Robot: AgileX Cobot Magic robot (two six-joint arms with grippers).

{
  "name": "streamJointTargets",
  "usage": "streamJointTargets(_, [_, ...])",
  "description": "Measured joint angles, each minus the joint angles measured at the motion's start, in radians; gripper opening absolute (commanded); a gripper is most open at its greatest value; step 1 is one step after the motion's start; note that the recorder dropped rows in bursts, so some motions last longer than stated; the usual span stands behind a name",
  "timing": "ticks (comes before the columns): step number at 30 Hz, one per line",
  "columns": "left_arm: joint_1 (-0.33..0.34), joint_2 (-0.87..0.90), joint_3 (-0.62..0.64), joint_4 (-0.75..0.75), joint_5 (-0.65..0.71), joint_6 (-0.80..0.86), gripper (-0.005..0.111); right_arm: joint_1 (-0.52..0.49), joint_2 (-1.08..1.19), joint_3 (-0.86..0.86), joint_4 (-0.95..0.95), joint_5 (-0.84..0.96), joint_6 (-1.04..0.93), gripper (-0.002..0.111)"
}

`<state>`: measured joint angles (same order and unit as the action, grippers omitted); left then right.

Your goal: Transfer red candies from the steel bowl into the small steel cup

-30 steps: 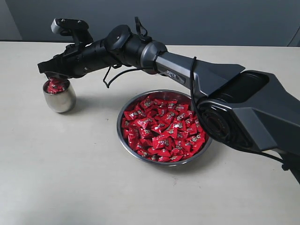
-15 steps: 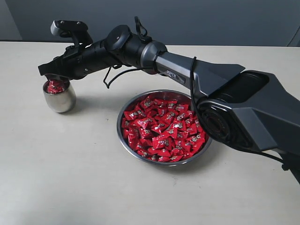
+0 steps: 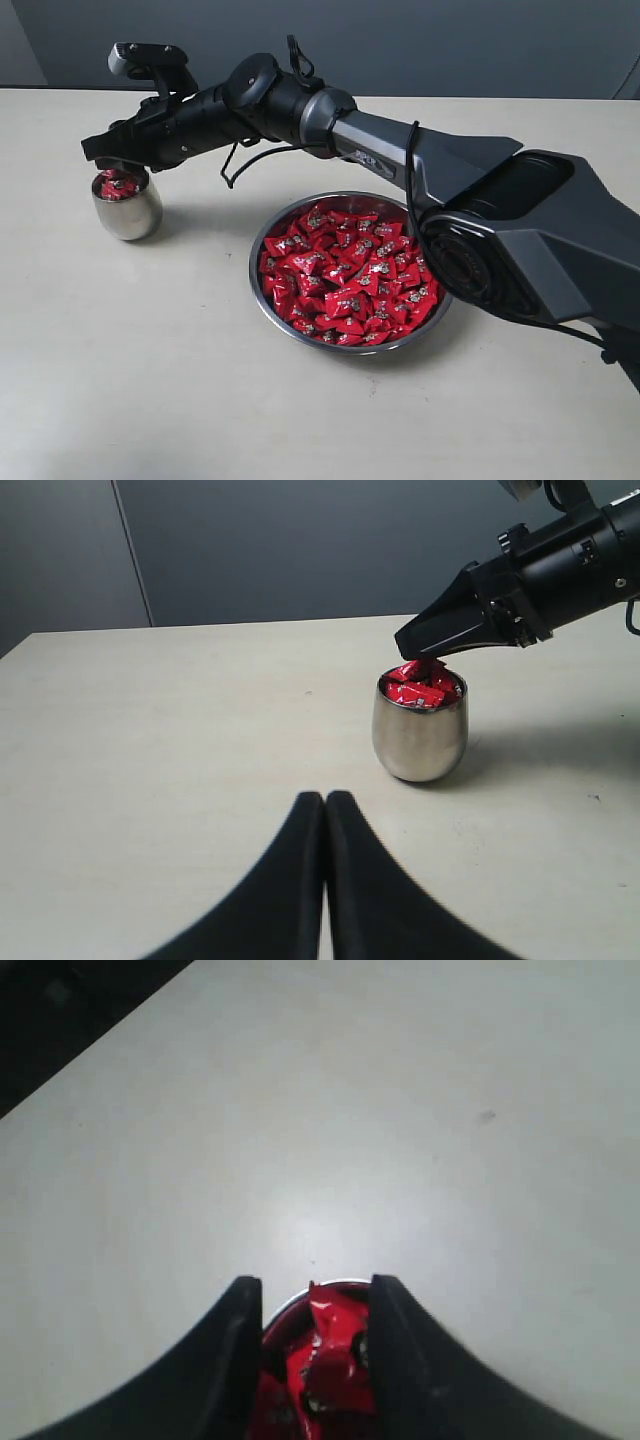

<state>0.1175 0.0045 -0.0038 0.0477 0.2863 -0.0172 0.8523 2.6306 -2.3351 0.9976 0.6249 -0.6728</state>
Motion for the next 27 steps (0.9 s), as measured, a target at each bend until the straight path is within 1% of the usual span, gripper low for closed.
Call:
streamJointTargets(11, [0.000, 0.000, 0.000, 0.000, 0.000, 0.000, 0.000, 0.000, 0.000, 0.000, -0.005, -0.014, 0.002, 0.036])
streamJointTargets(17, [0.000, 0.000, 0.000, 0.000, 0.000, 0.000, 0.000, 0.000, -0.029, 0.000, -0.065, -0.014, 0.021, 0.035])
streamJointTargets(20, [0.000, 0.000, 0.000, 0.000, 0.000, 0.000, 0.000, 0.000, -0.056, 0.000, -0.087, -0.014, 0.033, 0.028])
streamJointTargets(23, [0.000, 0.000, 0.000, 0.000, 0.000, 0.000, 0.000, 0.000, -0.076, 0.000, -0.110, -0.016, 0.036, 0.005])
streamJointTargets(24, [0.000, 0.000, 0.000, 0.000, 0.000, 0.000, 0.000, 0.000, -0.083, 0.000, -0.120, -0.019, 0.038, 0.000])
streamJointTargets(27, [0.000, 0.000, 0.000, 0.000, 0.000, 0.000, 0.000, 0.000, -0.097, 0.000, -0.163, -0.019, 0.038, -0.001])
